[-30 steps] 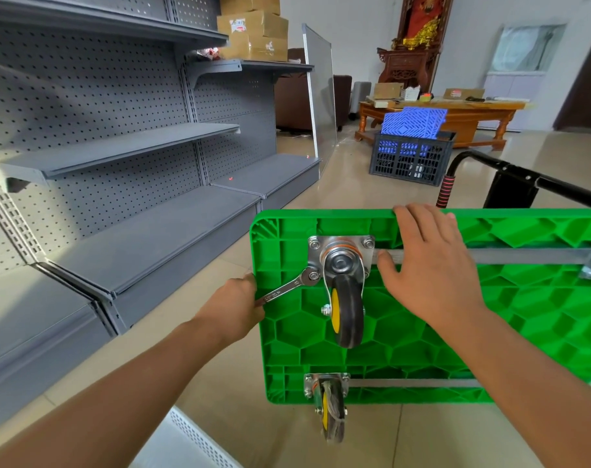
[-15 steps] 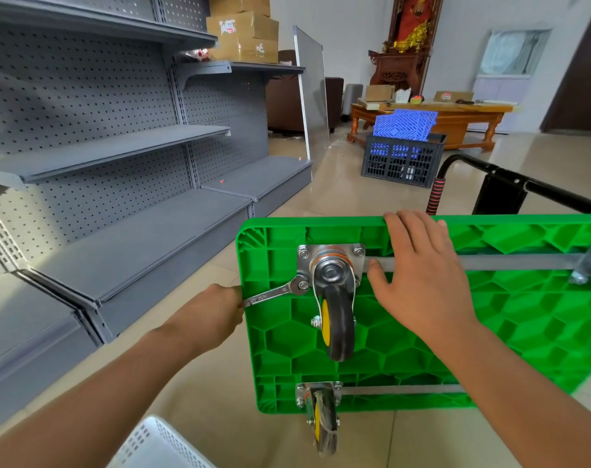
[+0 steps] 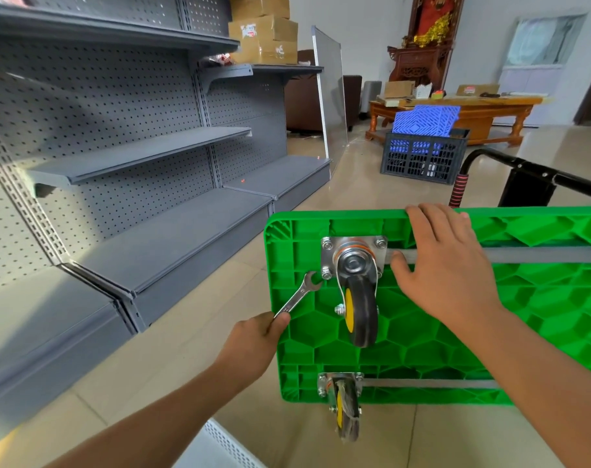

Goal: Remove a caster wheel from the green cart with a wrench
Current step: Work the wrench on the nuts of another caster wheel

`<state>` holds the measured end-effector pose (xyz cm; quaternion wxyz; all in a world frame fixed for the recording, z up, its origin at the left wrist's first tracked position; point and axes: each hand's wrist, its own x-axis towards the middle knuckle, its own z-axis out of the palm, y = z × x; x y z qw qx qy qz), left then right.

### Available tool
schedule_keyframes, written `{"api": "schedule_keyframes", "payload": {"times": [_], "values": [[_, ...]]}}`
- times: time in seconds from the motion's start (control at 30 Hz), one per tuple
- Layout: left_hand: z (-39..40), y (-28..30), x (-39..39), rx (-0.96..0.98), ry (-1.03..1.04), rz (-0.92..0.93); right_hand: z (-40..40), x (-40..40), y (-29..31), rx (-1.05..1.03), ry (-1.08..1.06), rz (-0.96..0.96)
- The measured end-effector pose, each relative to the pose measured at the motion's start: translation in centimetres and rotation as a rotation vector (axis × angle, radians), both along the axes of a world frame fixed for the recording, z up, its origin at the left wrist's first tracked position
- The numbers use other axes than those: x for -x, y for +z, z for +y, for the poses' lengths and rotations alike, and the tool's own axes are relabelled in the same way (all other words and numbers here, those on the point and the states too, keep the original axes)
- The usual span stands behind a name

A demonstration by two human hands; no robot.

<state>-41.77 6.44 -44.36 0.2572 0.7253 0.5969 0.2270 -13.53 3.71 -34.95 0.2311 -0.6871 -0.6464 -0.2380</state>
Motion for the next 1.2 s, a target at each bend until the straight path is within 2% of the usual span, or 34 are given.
{"api": "schedule_keyframes", "payload": {"times": [0.57,0.77,1.03,1.2], "values": [[0.8,-1.7,-1.5,0.007,-0.033,-0.125,0.1,0.1,-0.1,-0.038,0.016,0.003],[1.9,-0.8,-1.2,-0.023,-0.067,0.007,0.1,0.1,-0.1,-0.027,0.015,0.003],[3.4,2.4,0.3,-0.158,-0.054,0.235,0.2,0.0,-0.2,-0.027,0.01,-0.005],[4.2,3.2,0.5,-0.128,0.007,0.324,0.0,0.0,-0.2,-0.026,0.011,-0.009]]}}
